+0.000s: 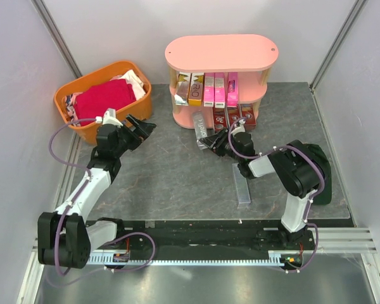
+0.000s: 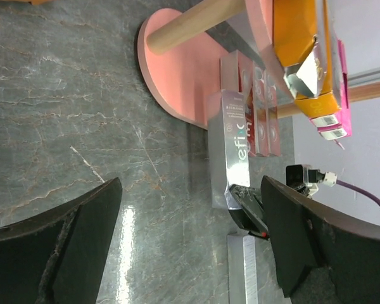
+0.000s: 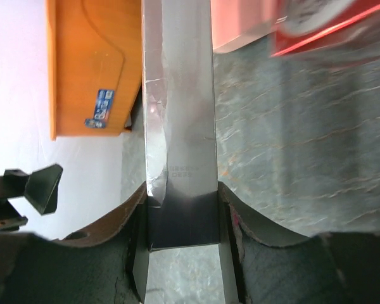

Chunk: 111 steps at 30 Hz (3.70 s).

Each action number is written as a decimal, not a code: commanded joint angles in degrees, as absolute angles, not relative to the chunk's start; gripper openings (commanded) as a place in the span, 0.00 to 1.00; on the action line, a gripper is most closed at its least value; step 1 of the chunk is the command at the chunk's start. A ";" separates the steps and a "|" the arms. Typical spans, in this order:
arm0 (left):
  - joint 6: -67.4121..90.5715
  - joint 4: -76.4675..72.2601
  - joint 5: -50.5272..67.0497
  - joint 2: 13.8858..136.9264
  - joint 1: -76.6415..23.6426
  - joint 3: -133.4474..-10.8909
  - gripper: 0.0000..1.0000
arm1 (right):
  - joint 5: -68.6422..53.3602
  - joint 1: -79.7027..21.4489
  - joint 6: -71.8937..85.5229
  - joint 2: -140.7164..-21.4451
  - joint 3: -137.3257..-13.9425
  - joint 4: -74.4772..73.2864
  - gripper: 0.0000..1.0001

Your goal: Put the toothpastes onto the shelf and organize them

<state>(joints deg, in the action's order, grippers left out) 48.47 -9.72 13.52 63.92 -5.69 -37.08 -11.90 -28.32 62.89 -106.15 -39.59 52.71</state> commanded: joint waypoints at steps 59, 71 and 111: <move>50.10 -49.92 33.31 125.68 -24.61 -61.43 0.02 | -10.11 -23.99 74.44 -117.77 -48.69 60.29 0.71; 54.31 -52.64 32.87 127.62 -24.61 -63.37 0.02 | -11.51 -23.99 74.71 -116.98 -47.29 61.00 0.80; 52.82 -54.93 25.58 116.02 -24.70 -51.50 0.26 | 6.57 -27.16 35.34 -71.29 -42.01 -10.71 0.88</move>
